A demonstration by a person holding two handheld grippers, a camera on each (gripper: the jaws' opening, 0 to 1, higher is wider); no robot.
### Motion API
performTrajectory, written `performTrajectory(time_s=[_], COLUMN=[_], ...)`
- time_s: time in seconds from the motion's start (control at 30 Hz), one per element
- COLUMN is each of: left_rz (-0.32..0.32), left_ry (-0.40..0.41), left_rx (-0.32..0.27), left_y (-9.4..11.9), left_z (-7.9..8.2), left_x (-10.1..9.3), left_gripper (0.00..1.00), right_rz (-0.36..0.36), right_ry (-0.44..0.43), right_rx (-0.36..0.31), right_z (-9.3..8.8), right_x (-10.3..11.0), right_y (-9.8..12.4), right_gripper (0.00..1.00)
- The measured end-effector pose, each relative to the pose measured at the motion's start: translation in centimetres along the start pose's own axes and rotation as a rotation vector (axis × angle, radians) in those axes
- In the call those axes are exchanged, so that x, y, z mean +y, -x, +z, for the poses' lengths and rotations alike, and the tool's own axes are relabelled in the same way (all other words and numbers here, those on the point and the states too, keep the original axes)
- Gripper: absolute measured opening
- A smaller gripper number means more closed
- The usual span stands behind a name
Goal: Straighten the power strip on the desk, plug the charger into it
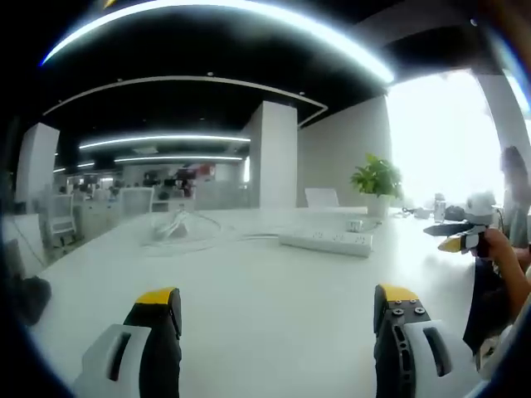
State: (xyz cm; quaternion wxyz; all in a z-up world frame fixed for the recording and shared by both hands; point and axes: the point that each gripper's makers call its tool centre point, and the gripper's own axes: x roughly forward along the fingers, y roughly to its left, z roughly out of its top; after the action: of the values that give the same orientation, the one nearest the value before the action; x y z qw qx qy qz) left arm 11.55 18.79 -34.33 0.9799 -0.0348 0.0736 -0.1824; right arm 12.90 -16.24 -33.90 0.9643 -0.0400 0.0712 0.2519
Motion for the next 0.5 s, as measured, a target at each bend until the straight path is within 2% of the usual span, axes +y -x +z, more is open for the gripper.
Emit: performTrajectory(time_s=[0.5], left_rz=[-0.002], left_ry=[0.0], left_rx=[0.0], left_y=[0.01], left_z=[0.04], left_x=[-0.12], left_gripper=[0.99], right_rz=[-0.001], right_ry=[0.006], right_rx=[0.004], right_z=[-0.01], right_x=[-0.07], right_y=[0.24], right_gripper=[0.98])
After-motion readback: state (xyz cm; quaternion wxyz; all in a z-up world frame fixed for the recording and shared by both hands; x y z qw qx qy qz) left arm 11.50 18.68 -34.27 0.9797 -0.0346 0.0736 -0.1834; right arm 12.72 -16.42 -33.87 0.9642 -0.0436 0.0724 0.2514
